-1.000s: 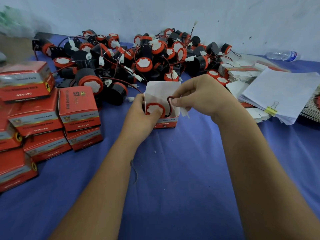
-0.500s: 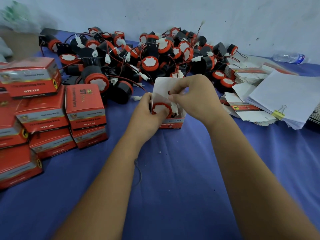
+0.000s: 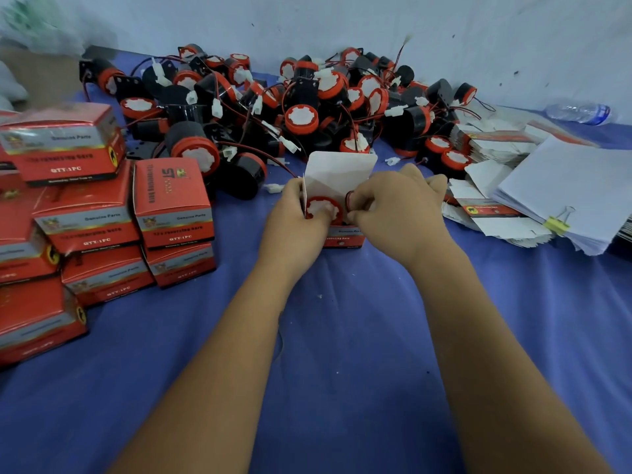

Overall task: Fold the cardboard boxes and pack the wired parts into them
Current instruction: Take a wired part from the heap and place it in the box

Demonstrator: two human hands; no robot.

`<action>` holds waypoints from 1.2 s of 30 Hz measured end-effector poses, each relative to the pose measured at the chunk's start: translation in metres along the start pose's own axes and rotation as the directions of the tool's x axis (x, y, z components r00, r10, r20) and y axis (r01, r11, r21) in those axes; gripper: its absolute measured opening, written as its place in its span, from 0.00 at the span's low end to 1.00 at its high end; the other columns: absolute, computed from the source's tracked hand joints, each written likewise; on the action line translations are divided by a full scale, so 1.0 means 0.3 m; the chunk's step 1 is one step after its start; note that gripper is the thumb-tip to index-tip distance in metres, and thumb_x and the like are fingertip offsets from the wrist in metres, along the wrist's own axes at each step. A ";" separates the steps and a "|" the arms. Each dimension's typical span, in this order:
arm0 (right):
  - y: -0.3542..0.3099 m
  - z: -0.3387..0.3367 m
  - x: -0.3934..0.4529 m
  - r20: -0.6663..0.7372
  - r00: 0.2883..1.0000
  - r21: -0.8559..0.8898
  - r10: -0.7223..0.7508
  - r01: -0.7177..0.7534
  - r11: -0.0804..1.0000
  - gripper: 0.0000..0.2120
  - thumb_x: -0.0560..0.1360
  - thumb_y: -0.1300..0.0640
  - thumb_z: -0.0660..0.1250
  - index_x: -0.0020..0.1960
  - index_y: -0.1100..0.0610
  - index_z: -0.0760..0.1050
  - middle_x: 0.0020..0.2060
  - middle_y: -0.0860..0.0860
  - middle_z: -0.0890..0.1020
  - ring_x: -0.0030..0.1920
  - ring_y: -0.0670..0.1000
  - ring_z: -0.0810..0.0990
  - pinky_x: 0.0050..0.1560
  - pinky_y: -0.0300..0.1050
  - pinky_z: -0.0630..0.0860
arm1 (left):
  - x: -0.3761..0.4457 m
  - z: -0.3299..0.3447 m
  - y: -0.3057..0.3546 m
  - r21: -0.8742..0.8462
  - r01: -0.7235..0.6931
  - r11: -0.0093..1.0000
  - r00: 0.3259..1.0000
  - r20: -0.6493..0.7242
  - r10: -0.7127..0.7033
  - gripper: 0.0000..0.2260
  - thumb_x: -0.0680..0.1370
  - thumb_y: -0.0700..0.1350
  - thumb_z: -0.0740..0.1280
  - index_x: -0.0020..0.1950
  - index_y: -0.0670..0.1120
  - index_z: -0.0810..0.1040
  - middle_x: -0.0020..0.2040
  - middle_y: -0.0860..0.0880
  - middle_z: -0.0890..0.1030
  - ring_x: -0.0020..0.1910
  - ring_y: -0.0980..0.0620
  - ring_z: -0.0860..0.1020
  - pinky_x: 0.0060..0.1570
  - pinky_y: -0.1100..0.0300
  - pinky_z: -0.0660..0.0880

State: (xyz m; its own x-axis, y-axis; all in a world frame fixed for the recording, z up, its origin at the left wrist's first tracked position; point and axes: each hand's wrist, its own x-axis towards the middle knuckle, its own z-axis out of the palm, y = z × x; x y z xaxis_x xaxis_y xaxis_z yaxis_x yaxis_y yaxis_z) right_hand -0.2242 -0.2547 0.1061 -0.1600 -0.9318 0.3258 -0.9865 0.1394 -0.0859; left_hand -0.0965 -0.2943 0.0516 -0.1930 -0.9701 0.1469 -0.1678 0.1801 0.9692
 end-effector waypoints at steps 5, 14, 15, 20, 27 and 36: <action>-0.015 0.026 -0.011 -0.018 1.000 0.000 -0.016 0.016 1.000 0.07 0.71 0.58 0.66 0.37 0.50 0.80 0.37 0.46 0.80 0.45 0.50 0.64 0.38 0.47 0.46 | -0.007 0.025 0.010 0.009 0.021 1.000 0.998 -0.062 -0.021 0.05 0.77 0.47 0.65 0.52 0.56 0.73 0.46 0.58 0.80 0.49 0.59 0.78 0.48 0.57 0.75; -0.008 0.040 -0.042 -0.047 0.997 0.249 -0.059 0.069 0.966 0.10 0.72 0.59 0.63 0.33 0.55 0.77 0.36 0.48 0.79 0.42 0.50 0.73 0.43 0.47 0.50 | -0.008 0.041 0.012 0.025 0.035 0.999 0.989 -0.143 -0.031 0.10 0.75 0.50 0.69 0.55 0.51 0.75 0.49 0.56 0.81 0.51 0.52 0.79 0.52 0.48 0.78; -0.005 0.037 -0.048 -0.055 0.998 0.316 -0.031 0.047 0.948 0.12 0.73 0.58 0.63 0.33 0.55 0.78 0.36 0.48 0.80 0.40 0.50 0.75 0.45 0.47 0.53 | -0.008 0.040 0.014 0.025 0.037 0.999 0.989 -0.146 -0.033 0.11 0.75 0.49 0.69 0.56 0.51 0.76 0.49 0.57 0.81 0.51 0.53 0.80 0.52 0.48 0.78; -0.011 0.051 -0.046 -0.079 0.997 0.361 0.019 0.011 0.932 0.11 0.73 0.57 0.64 0.32 0.55 0.77 0.35 0.50 0.79 0.40 0.51 0.74 0.48 0.46 0.61 | -0.013 0.039 0.029 -0.072 0.075 0.995 0.987 -0.136 -0.085 0.15 0.70 0.57 0.66 0.53 0.53 0.77 0.47 0.56 0.82 0.51 0.53 0.80 0.53 0.47 0.78; -0.010 0.094 -0.061 -0.228 0.970 0.200 -0.089 0.136 0.970 0.09 0.74 0.57 0.65 0.36 0.58 0.77 0.44 0.51 0.74 0.45 0.53 0.71 0.47 0.45 0.60 | 0.009 0.023 0.007 -0.057 0.096 0.994 0.986 -0.129 -0.103 0.12 0.72 0.54 0.74 0.53 0.52 0.78 0.46 0.57 0.83 0.47 0.56 0.81 0.49 0.54 0.80; 0.017 0.119 -0.058 0.155 0.858 0.984 0.489 -0.180 0.003 0.05 0.77 0.67 0.63 0.47 0.60 0.77 0.35 0.50 0.81 0.34 0.44 0.78 0.41 0.40 0.75 | 0.017 0.020 -0.003 -0.059 0.075 0.995 0.980 -0.183 -0.084 0.12 0.71 0.50 0.77 0.50 0.50 0.79 0.44 0.56 0.83 0.43 0.60 0.81 0.39 0.64 0.74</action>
State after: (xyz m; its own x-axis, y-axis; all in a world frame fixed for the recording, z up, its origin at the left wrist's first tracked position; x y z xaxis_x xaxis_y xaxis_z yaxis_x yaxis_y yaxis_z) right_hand -0.2252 -0.2498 0.0664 -0.6141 -0.7840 0.0913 0.0595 -0.1613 -0.9851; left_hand -0.1033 -0.2983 0.0502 0.0016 -0.9951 0.0984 -0.1245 0.0974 0.9874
